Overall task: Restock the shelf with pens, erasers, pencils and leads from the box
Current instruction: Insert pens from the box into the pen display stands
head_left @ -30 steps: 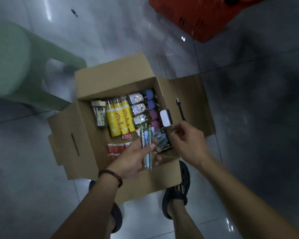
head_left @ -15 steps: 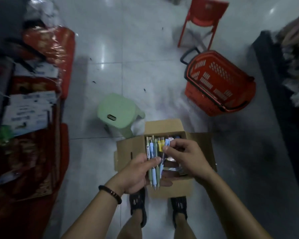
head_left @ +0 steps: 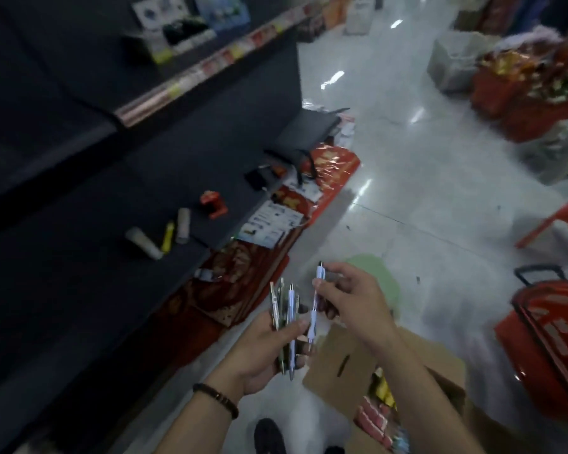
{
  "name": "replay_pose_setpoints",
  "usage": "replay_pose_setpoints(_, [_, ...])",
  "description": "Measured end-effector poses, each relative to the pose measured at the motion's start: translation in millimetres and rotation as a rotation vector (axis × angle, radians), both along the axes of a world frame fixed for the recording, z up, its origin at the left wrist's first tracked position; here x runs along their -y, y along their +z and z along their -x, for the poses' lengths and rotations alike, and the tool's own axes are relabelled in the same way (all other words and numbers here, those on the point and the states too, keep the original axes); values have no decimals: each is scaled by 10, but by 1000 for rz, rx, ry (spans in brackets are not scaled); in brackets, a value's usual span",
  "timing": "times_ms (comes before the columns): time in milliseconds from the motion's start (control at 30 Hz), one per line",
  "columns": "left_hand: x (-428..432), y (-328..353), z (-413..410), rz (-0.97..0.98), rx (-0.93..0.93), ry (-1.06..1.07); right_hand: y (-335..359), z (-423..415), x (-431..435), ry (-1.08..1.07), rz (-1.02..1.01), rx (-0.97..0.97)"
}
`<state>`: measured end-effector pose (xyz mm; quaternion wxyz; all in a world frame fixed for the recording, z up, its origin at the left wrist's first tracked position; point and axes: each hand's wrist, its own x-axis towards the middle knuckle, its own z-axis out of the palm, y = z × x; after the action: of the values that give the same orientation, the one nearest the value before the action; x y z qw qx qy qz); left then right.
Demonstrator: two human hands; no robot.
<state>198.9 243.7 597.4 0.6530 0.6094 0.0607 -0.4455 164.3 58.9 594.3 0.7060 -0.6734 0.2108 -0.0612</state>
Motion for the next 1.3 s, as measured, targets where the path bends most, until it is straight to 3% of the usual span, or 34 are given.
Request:
replay_pose_setpoints(167, [-975, 410, -73, 45, 153, 165, 455, -434, -998, 282, 28, 70])
replay_pose_setpoints(467, [-2965, 919, -269, 108, 304, 508, 1111, -1229, -3105, 547, 270, 280])
replay_pose_setpoints(900, [-6047, 1438, -694, 205, 416, 763, 1974, -1971, -6256, 754, 202, 435])
replay_pose_setpoints(1300, [-7472, 1741, -1741, 179, 597, 1099, 2642, -3546, -7838, 714, 163, 679])
